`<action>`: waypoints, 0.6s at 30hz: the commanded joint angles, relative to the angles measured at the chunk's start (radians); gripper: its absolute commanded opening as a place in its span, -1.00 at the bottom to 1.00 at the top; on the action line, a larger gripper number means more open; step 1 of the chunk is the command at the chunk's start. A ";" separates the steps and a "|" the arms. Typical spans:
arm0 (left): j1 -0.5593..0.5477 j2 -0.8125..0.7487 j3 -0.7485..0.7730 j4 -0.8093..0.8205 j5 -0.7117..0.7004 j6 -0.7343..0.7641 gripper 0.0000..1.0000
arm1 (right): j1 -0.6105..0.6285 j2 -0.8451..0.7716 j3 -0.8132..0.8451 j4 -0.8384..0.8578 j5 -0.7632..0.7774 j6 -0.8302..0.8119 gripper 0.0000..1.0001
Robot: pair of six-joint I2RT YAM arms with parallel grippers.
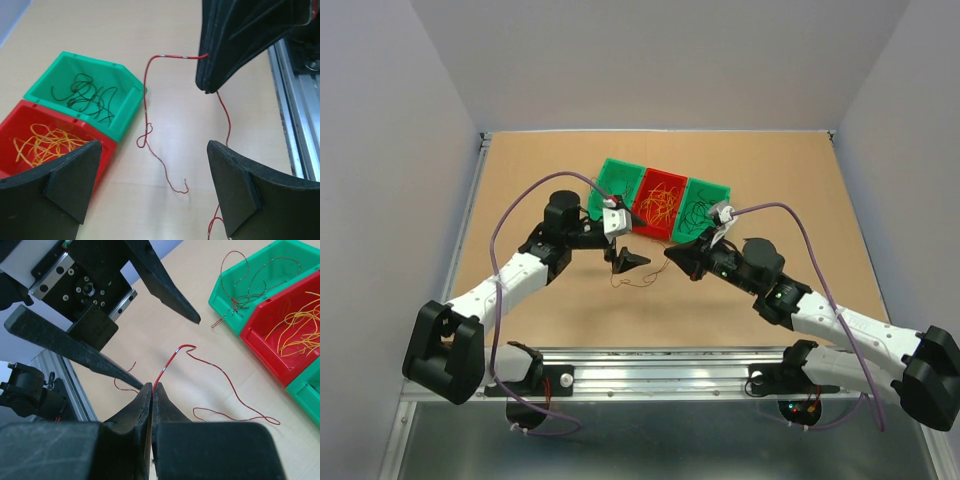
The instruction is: Untangle the cables
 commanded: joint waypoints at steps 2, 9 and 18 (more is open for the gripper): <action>-0.036 -0.004 0.050 -0.037 0.111 0.060 0.98 | 0.012 -0.020 0.067 0.037 -0.009 -0.015 -0.99; -0.125 0.004 0.062 -0.038 0.033 0.037 0.98 | 0.013 -0.009 0.069 0.043 -0.014 -0.015 -0.99; -0.176 0.047 0.068 0.018 -0.041 -0.026 0.77 | 0.015 -0.031 0.052 0.063 0.051 -0.004 -0.99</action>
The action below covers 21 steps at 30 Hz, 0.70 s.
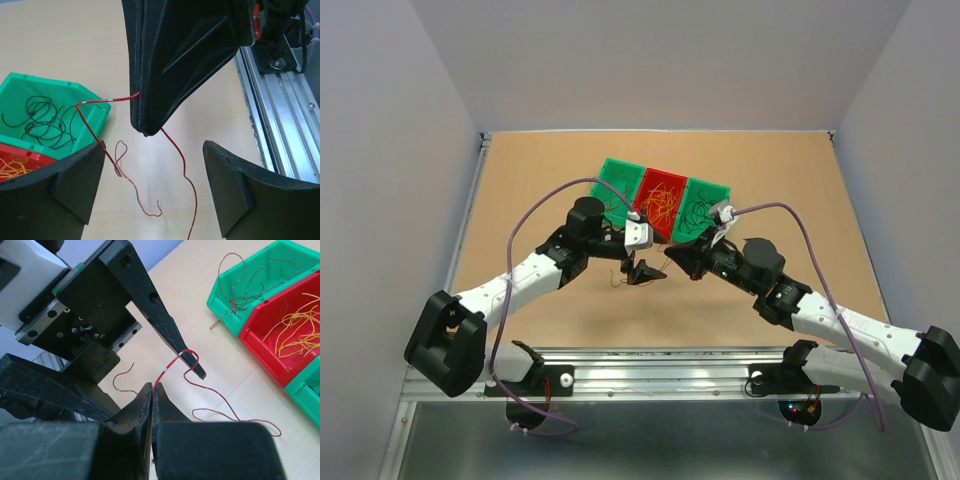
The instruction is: Untangle the cables
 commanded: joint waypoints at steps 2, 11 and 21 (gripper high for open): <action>-0.030 0.013 0.043 0.074 -0.052 -0.052 0.66 | 0.014 -0.038 0.041 0.070 0.073 0.001 -0.99; -0.051 0.036 0.050 0.099 -0.084 -0.072 -0.07 | 0.016 -0.058 0.026 0.091 0.093 0.004 -0.99; -0.051 0.033 0.052 0.125 -0.135 -0.108 -1.00 | 0.016 -0.070 0.016 0.096 0.101 0.006 -0.94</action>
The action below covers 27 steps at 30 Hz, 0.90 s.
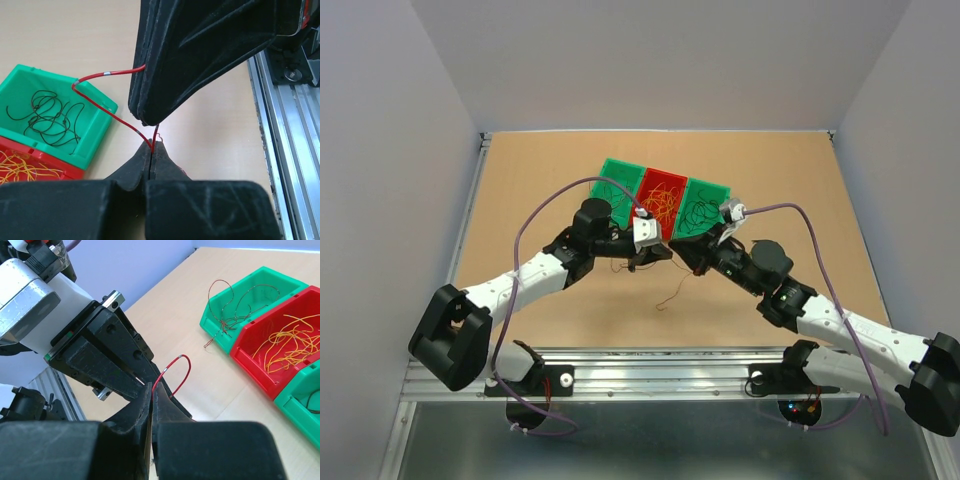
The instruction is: Untangle the cables
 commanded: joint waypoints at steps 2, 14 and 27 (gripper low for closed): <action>-0.004 -0.021 0.051 0.053 -0.061 -0.044 -1.00 | 0.010 -0.030 0.007 0.066 0.045 0.006 -0.52; 0.179 -0.049 0.272 -0.147 -0.406 -0.110 -1.00 | 0.011 -0.099 -0.031 0.067 0.119 0.010 0.29; 0.336 0.109 0.596 -0.366 -0.431 0.027 -1.00 | 0.011 -0.106 -0.031 0.064 0.113 0.007 0.29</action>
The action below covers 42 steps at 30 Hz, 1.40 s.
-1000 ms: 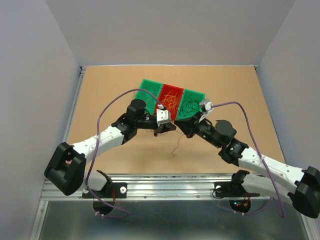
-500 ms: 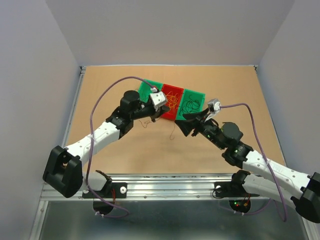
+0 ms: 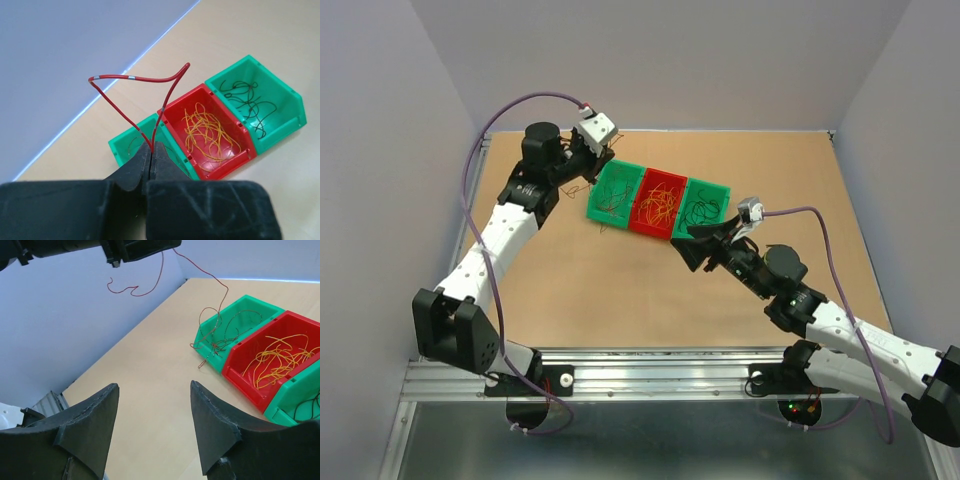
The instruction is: Untangle the cables
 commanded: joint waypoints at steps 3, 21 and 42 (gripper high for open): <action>0.007 0.120 0.126 -0.031 -0.047 0.055 -1.00 | 0.009 -0.023 -0.022 0.046 0.011 -0.005 0.29; -0.005 0.434 0.221 0.004 -0.177 0.050 -1.00 | 0.011 -0.037 -0.028 0.041 0.011 -0.004 0.29; -0.019 0.773 0.348 -0.181 -0.332 -0.083 -1.00 | 0.011 -0.069 -0.032 0.035 0.016 0.000 0.29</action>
